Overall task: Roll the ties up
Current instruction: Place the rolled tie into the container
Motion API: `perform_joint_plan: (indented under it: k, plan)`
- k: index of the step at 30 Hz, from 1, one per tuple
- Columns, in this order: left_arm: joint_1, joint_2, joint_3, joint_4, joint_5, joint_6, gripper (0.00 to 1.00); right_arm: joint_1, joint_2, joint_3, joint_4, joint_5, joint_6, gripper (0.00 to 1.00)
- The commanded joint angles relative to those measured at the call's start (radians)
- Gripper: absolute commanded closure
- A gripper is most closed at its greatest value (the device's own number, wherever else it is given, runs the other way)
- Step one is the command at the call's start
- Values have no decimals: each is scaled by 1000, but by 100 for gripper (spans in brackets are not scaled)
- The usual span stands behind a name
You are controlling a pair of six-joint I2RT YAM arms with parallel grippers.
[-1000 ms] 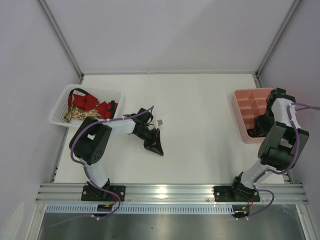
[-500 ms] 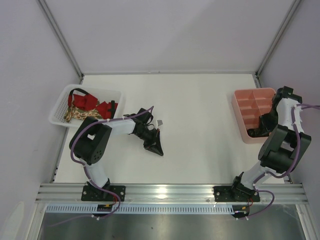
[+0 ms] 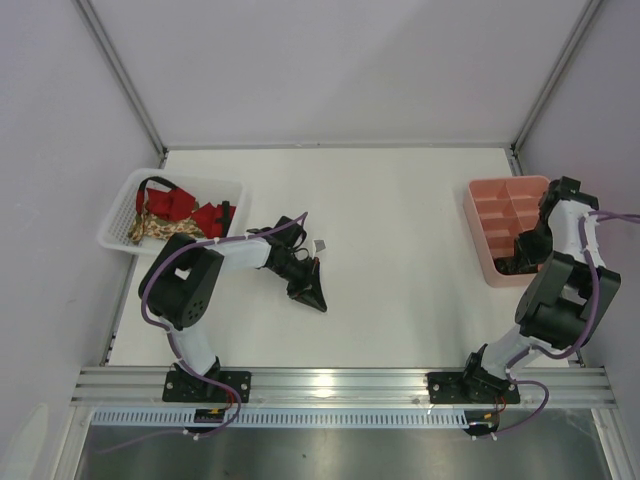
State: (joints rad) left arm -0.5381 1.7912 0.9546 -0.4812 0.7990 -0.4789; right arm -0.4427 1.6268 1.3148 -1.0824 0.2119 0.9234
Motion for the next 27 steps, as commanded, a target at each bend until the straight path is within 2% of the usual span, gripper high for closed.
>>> perform_joint_plan:
  k: [1, 7, 11, 20, 24, 27]
  plan:
    - [7, -41, 4, 12, 20, 11, 92, 22, -35, -40, 15, 3, 17, 71]
    - [6, -41, 1, 10, 19, 11, 92, 48, -39, -71, 33, 6, 37, 72]
    - [6, -50, -1, 3, 17, 14, 92, 58, -13, -19, 16, 18, 20, 70]
    - [7, -82, 3, -16, 14, 16, 92, 84, -97, 153, -137, 4, -44, 49]
    - [7, -114, -30, 13, 31, -9, 91, 166, -162, 199, -195, -6, -86, 39]
    - [9, -151, -77, 72, 72, -55, 88, 341, -212, 212, -189, -5, -112, 32]
